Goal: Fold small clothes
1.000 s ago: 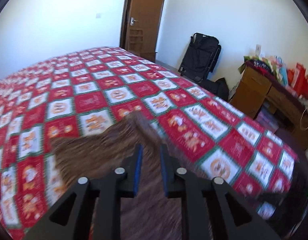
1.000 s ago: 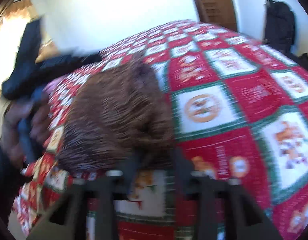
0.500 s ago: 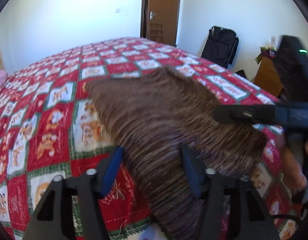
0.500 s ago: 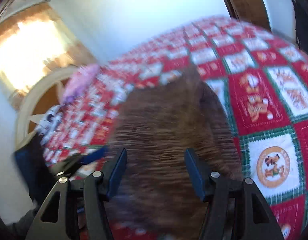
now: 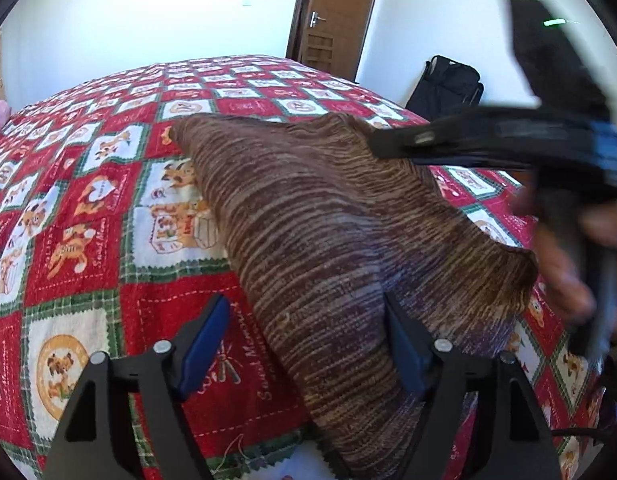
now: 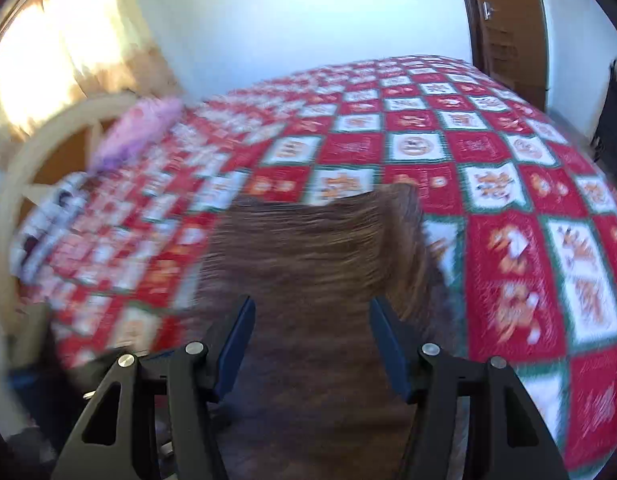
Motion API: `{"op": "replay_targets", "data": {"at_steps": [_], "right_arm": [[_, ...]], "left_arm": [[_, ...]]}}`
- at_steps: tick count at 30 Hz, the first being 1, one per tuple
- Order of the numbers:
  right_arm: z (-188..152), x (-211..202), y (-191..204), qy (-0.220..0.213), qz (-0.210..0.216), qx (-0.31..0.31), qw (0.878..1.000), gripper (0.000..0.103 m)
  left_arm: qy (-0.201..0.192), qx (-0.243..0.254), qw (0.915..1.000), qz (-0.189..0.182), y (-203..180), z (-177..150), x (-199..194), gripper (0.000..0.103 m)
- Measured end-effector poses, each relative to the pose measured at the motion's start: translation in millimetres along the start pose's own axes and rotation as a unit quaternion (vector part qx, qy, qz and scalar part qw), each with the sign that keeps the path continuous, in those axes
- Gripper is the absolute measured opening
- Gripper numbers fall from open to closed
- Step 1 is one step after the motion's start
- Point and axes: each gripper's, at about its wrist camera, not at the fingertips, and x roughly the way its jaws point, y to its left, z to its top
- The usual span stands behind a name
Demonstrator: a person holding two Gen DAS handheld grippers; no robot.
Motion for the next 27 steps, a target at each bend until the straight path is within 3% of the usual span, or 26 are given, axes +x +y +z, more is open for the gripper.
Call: {"op": "replay_targets", "data": {"at_steps": [2,5,8,14,17,21,23,27], "right_arm": [[1,25,-33,0.042,-0.016,0.055,0.998,0.061],[-9,10,-58,0.026,0.009,0.096,0.995,0.061],[-27,-29,-51,-0.016,0.0,0.068,0.998,0.061],[-64,-93,-12,-0.064,0.076,-0.005,0.995,0.061],[-79,-82,-3,-0.026,0.106,-0.015,0.994,0.061],[-104,-54,-28,0.031,0.055,0.02,0.998,0.061],[-111,-56,-31,0.012,0.05,-0.001,0.999,0.061],[-107,-62,-36,0.026,0.055,0.014,0.998,0.061]], "left_arm": [[0.001,-0.003,1.0,-0.003,1,0,0,0.082],[0.004,-0.012,0.9999,-0.01,4,-1,0,0.084],[-0.006,-0.014,0.9998,-0.009,4,-3,-6,0.087],[-0.029,0.0,0.9994,-0.02,-9,-16,-26,0.09],[-0.023,0.019,0.9996,-0.003,-18,-20,-26,0.09],[-0.003,0.03,0.9995,0.01,-23,-26,-22,0.09],[0.006,0.028,0.9995,0.014,-22,-28,-20,0.09],[0.006,0.018,0.9998,0.01,-18,-28,-22,0.09]]}}
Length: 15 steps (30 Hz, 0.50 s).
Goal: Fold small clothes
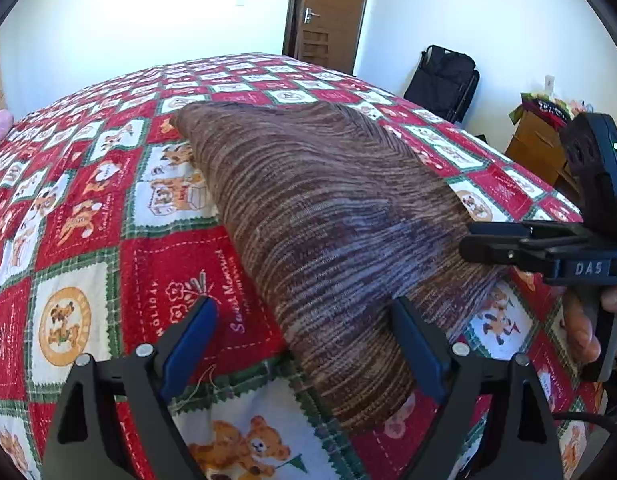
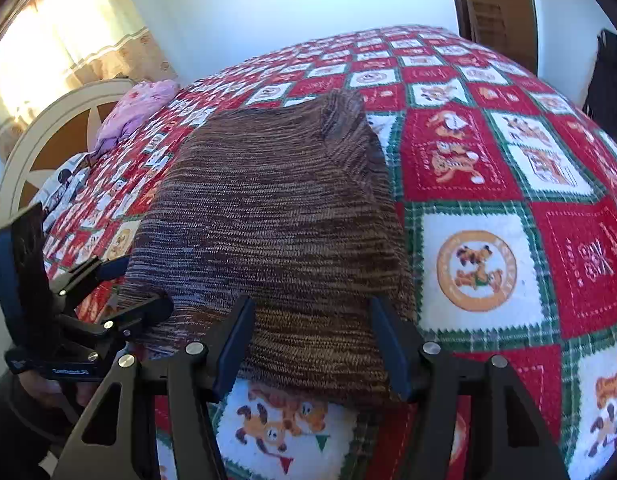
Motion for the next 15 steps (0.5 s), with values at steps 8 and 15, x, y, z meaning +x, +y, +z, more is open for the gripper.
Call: {"op": "replay_targets", "data": {"at_steps": [8,15], "right_arm": [[37,-22,-13,-0.045,0.017,0.013,0.999,0.061],[74,4,-30,-0.042,0.022,0.006,0.999,0.061]], "left_arm": [[-0.024,-0.067,0.9969,-0.033,21,11,-17,0.09],[-0.008,-0.048,0.9988,0.004,19,28,-1,0.09]]}}
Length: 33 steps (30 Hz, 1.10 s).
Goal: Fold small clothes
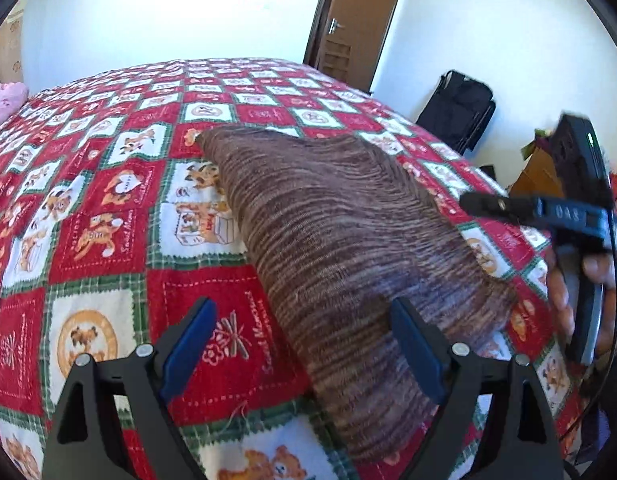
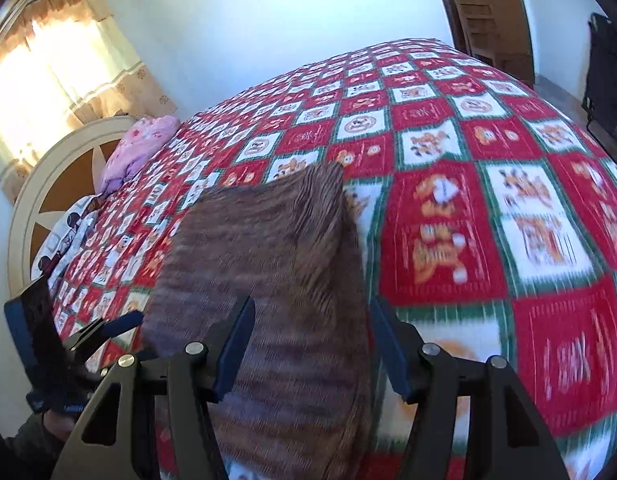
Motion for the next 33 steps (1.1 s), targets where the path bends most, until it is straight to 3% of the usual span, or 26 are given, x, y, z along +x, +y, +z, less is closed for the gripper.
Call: {"op": "replay_targets", "data": {"at_steps": [3,8,15,23,31,33], "right_arm": [[17,27,-7,0.03,0.016,0.005,0.999,0.061],[29,59,-19,0.058,0.007,0.003,0.998,0.061],[37,73,-41,0.042,0.047,0.033,0.997,0.061],[41,84,-39,0.038,0.096,0.044,0.994,0.061],[37,93,-26,0.039,0.094,0.024,0.995,0.044],[36,93,-28,0.04,0.102,0.03,0.993,0.037]], "left_arm": [[0.007,0.008,0.9999,0.006,-1,1,8,0.09],[0.019,0.002,0.9998,0.001,-1,-1,18,0.09],[0.032,0.005,0.9995,-0.001,-3,-2,27,0.092],[0.037,0.016,0.9992,0.006,-7,-1,32,0.096],[0.038,0.007,0.9992,-0.011,-4,2,35,0.096],[0.033,0.005,0.9992,-0.023,-3,2,33,0.09]]}}
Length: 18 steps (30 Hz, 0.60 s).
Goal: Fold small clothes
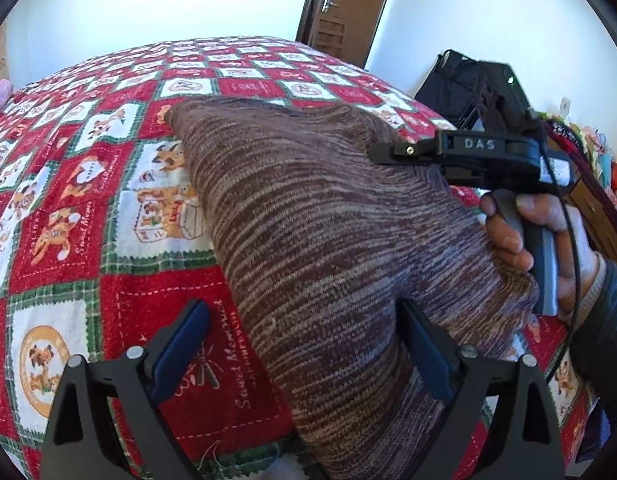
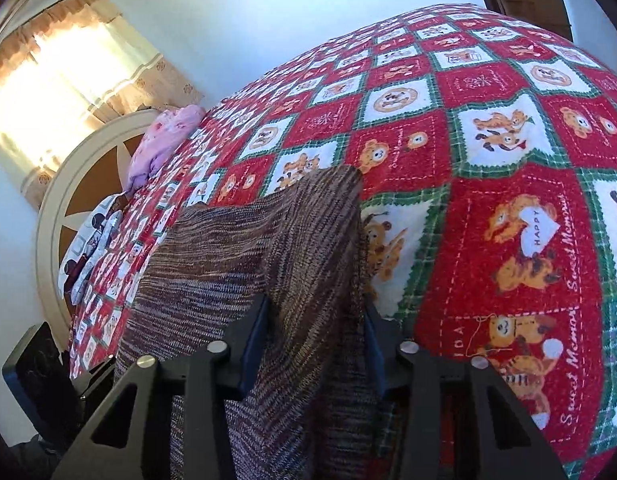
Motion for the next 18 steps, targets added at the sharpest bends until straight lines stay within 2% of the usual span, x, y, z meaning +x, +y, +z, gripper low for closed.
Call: {"op": "replay_targets", "data": {"at_steps": [1,3,7,11,14,18], "right_arm": [[0,0,0,0.001,0.005,0.003,1.0,0.034],[0,0,4,0.001,0.0,0.001,1.0,0.029],[-2,-7,17,-0.015,-0.003,-0.005,1.0,0.025],[-5,-21,33,-0.033,0.013,-0.006,0.999,0.023],[-7,-28,50,-0.039,0.02,-0.014,0.999,0.022],[-14,-32,75,-0.039,0.04,-0.019,0.998,0.021]], "left_arm": [[-0.001,0.002,1.0,-0.009,-1,-1,-1,0.08],[-0.003,0.006,0.9997,-0.022,-3,-1,-2,0.071],[-0.017,0.007,0.9996,-0.019,-4,-3,-9,0.047],[-0.036,0.006,0.9991,-0.022,-6,-5,-27,0.039],[-0.051,0.009,0.9983,-0.026,-8,-5,-44,0.037],[-0.075,0.018,0.9969,-0.01,-7,-10,-75,0.037]]}}
